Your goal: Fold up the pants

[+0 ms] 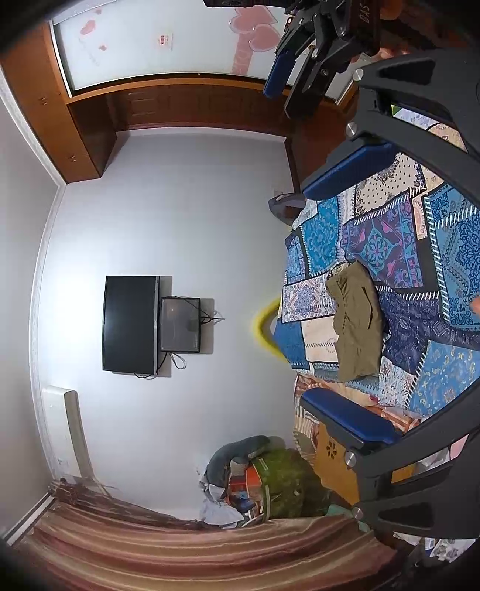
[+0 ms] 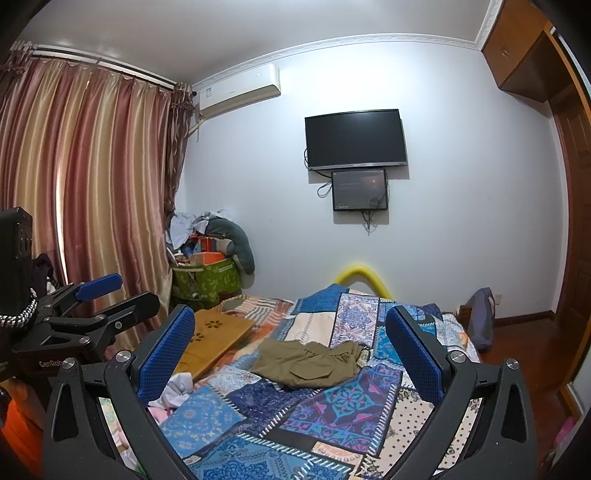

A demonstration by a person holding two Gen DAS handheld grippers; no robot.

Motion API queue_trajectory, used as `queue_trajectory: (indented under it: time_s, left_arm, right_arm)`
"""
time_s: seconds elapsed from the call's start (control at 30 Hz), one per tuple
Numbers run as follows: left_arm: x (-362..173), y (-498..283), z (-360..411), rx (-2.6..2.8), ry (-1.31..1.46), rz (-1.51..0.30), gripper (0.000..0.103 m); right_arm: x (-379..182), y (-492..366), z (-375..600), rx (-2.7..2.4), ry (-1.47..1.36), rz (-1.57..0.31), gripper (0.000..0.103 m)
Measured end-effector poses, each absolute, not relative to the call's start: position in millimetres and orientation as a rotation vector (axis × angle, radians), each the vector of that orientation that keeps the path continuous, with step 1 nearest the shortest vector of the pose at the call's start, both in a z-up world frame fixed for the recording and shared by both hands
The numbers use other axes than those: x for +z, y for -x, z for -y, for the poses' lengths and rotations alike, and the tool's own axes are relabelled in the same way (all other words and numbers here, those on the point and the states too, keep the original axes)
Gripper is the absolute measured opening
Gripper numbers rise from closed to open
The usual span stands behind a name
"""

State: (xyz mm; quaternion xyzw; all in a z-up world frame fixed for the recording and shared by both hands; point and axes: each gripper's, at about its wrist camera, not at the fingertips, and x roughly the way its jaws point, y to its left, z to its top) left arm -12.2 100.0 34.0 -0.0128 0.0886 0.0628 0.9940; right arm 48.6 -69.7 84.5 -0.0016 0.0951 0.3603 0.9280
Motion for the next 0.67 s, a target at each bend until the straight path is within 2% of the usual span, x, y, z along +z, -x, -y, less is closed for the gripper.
queue_trajectory:
  time_s: [0.67]
  left_arm:
    - [31.5, 7.4, -108.2, 0.093, 0.079, -0.202, 0.103]
  right_arm:
    - [84.2, -51.4, 68.6, 0.740, 0.003, -0.203, 0.103]
